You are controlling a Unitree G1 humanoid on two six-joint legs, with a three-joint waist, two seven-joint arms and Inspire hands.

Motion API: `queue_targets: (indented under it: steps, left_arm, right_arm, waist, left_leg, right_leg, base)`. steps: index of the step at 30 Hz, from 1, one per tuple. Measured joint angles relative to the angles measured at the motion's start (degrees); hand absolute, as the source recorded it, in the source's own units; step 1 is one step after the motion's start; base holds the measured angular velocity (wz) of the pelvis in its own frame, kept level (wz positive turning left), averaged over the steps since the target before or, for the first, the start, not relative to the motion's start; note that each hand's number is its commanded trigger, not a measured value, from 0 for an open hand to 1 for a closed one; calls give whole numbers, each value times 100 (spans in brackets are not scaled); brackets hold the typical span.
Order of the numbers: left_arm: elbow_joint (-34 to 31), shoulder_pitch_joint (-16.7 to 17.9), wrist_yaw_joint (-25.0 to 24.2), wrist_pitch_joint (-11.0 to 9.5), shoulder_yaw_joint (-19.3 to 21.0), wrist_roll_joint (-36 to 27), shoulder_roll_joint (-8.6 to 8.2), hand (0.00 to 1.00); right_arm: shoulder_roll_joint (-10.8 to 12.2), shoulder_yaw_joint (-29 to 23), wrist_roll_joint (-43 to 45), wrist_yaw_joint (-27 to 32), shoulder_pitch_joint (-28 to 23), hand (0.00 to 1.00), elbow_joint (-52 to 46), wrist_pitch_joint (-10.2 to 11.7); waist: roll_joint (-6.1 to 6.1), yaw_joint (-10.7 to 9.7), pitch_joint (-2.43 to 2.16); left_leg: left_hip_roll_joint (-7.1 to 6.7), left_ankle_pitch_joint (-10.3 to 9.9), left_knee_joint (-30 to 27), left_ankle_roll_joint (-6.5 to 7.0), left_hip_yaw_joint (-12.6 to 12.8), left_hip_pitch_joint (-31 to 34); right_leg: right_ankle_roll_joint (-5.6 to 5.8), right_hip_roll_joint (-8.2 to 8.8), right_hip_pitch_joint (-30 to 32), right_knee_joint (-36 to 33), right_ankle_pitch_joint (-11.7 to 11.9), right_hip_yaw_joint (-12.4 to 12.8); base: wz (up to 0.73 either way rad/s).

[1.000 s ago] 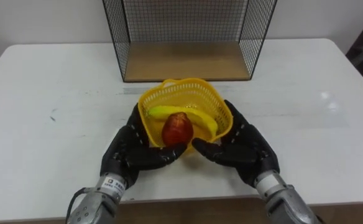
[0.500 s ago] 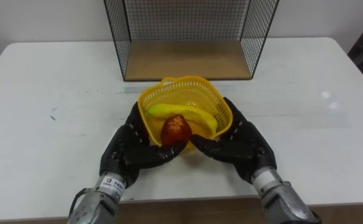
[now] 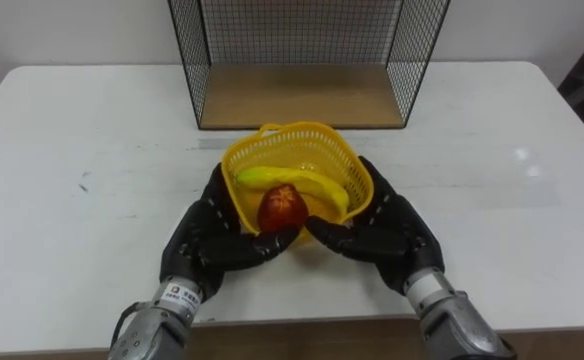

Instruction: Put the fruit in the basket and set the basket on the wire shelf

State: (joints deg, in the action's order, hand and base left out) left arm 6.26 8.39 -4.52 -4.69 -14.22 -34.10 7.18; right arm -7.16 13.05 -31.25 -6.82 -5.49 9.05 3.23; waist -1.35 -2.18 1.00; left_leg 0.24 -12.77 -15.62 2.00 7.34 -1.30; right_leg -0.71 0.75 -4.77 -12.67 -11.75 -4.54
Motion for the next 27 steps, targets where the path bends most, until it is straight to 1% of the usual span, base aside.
queue_targets:
  steps: [4, 6, 8, 11, 12, 14, 16, 21, 23, 25, 27]
  left_arm:
    - [-203, -3, 1, -3, 42, 1, 0, 0]
    - [-343, -24, 8, -57, 59, 3, 0, 0]
    - [-425, -59, 16, -68, 77, 2, 0, 0]
    - [-543, -158, 17, -68, 121, -1, 3, 0]
    - [-565, -229, 17, -68, 133, -2, 4, 0]
    - [-674, -265, 17, -73, 171, -1, 2, 0]
    - [-805, -266, 17, -75, 180, -1, -7, 0]
    - [-878, -271, 18, -75, 286, 60, -110, 0]
    - [-892, -271, 27, -75, 285, 61, -109, 0]
    - [-898, -271, 39, -75, 285, 86, -113, 0]
    - [-916, -274, 50, -75, 290, 99, -125, 0]
  right_arm:
    - [0, -19, 104, 0, 43, 0, -73, 118]
    - [-2, -22, 135, 1, 45, 0, -163, 177]
    - [-3, -24, 135, 17, 45, 0, -237, 218]
    - [-7, -36, 180, 73, 45, 0, -494, 221]
    - [-7, -51, 218, 95, 45, 0, -615, 222]
    - [-10, -60, 252, 119, 47, 0, -776, 245]
    - [-7, -85, 261, 119, 47, 0, -834, 297]
    - [23, -88, 469, 118, 47, 0, -974, 298]
    - [16, -86, 491, 118, 47, 0, -974, 298]
    - [7, -85, 492, 118, 46, 0, -974, 298]
    - [18, -85, 494, 117, 45, 0, -981, 298]
  waist:
    - [-5, 8, -3]
    - [-6, 13, -4]
    - [-6, 13, -4]
    - [-5, -3, -4]
    - [0, 0, -10]
    - [3, 17, -20]
    - [3, 20, -26]
    - [20, 54, -26]
    - [29, 51, -20]
    - [56, 45, -6]
    - [67, 58, -8]
  left_leg:
    - [-3, 0, 0, 0, -7, -16]
    - [-4, 0, 5, 0, -7, -23]
    - [-2, 0, 4, 0, -6, -15]
    - [-2, 0, 2, 0, -11, 27]
    - [-4, 0, -9, -1, -12, 51]
    - [-8, 1, -12, -1, -8, 67]
    - [-9, 1, -15, -2, -5, 57]
    - [2, 0, -91, -3, 0, -7]
    - [24, -4, -122, -7, 0, -4]
    - [63, -50, -212, -22, -10, 33]
    - [144, -209, -502, -39, -25, 180]
  right_leg:
    - [0, 1, -12, 0, 0, -1]
    - [0, 1, -18, 3, 0, -14]
    - [0, 0, -15, 2, 0, -20]
    - [-4, -2, 19, 2, 3, -32]
    - [-5, -3, 34, 0, 5, -36]
    - [-7, -2, 55, -6, 6, -32]
    - [-7, -2, 45, -6, 6, -25]
    - [-6, 1, -48, 0, 5, -24]
    - [-6, -2, -57, -14, 5, -27]
    - [-9, -27, -23, -104, -5, -23]
    - [-26, -74, 141, -425, -122, -19]
  base:
    - [0]
    - [0]
    - [0]
    - [0]
    - [0]
    - [0]
    - [0]
    - [0]
    - [0]
    - [0]
    - [-4]
